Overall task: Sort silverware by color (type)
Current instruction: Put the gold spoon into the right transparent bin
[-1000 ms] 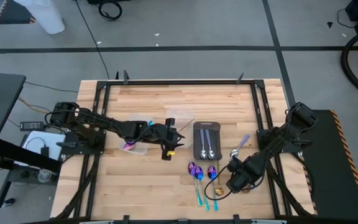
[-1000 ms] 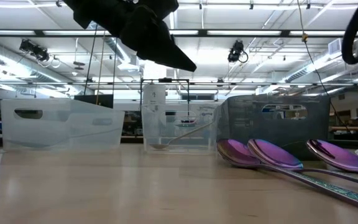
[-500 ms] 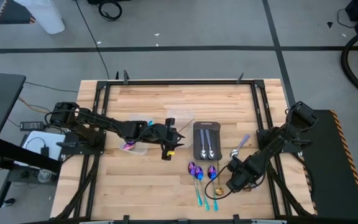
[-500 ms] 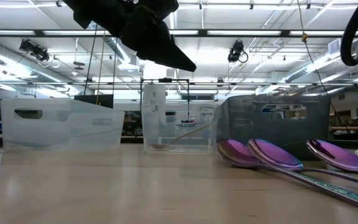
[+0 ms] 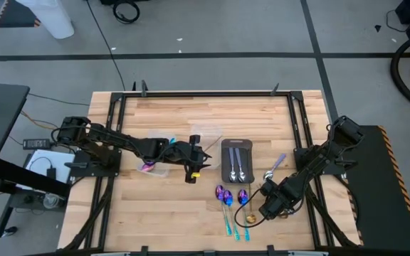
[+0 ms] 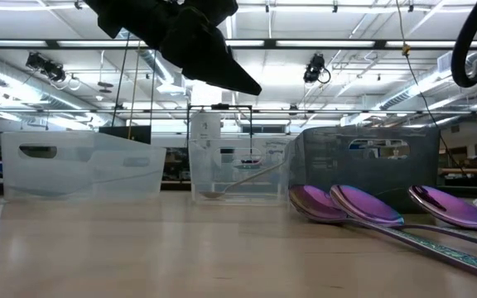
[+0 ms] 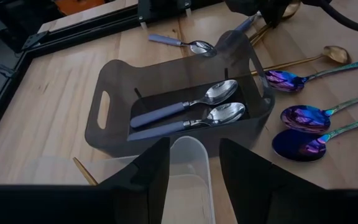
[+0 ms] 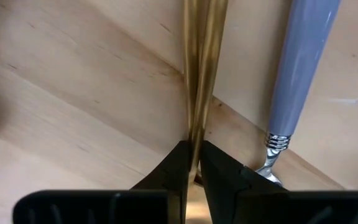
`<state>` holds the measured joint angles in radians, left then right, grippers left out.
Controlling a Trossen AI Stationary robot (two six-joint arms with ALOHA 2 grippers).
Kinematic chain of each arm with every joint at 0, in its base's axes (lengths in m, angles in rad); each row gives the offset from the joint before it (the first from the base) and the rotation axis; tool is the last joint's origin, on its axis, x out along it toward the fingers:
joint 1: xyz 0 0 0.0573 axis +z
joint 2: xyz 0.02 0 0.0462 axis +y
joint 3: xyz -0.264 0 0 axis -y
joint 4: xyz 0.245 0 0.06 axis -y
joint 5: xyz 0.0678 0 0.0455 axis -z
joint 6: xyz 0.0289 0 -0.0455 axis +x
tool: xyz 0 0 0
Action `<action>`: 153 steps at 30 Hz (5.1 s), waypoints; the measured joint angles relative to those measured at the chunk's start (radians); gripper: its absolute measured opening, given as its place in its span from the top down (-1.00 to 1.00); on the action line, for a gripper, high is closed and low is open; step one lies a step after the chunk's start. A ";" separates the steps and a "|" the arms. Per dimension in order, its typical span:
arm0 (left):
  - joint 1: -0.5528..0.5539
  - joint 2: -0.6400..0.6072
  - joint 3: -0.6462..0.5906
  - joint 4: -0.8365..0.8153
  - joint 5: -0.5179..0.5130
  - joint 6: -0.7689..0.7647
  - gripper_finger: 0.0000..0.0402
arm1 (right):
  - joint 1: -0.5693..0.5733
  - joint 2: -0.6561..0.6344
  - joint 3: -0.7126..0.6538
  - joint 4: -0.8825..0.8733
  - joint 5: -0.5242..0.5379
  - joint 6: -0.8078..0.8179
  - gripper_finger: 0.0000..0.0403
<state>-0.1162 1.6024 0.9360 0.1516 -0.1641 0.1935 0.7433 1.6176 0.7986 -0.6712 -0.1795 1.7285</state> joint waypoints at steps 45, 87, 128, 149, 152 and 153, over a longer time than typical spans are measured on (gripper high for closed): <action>0.000 0.000 0.000 -0.024 0.000 -0.027 0.26 | 0.000 -0.085 0.002 -0.117 0.136 0.106 0.53; -0.012 0.000 0.000 -0.034 0.002 -0.052 0.26 | 0.003 -0.001 0.003 -0.059 0.182 0.154 0.64; -0.069 0.000 0.001 0.056 0.109 -0.215 0.26 | -0.088 -0.420 0.001 -0.264 0.666 -0.147 0.86; -0.064 0.000 0.000 0.211 0.060 -0.235 0.26 | -0.274 -0.458 0.001 0.361 0.924 -1.023 0.86; -0.064 0.000 0.000 0.247 0.028 -0.236 0.26 | -0.302 -0.458 0.002 0.444 0.890 -1.136 0.86; -0.064 0.000 0.000 0.262 0.016 -0.235 0.26 | -0.310 -0.458 0.002 0.466 0.879 -1.169 0.86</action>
<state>-0.1806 1.6024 0.9360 0.4135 -0.1485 -0.0419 0.4331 1.1599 0.8001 -0.2048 0.6991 0.5597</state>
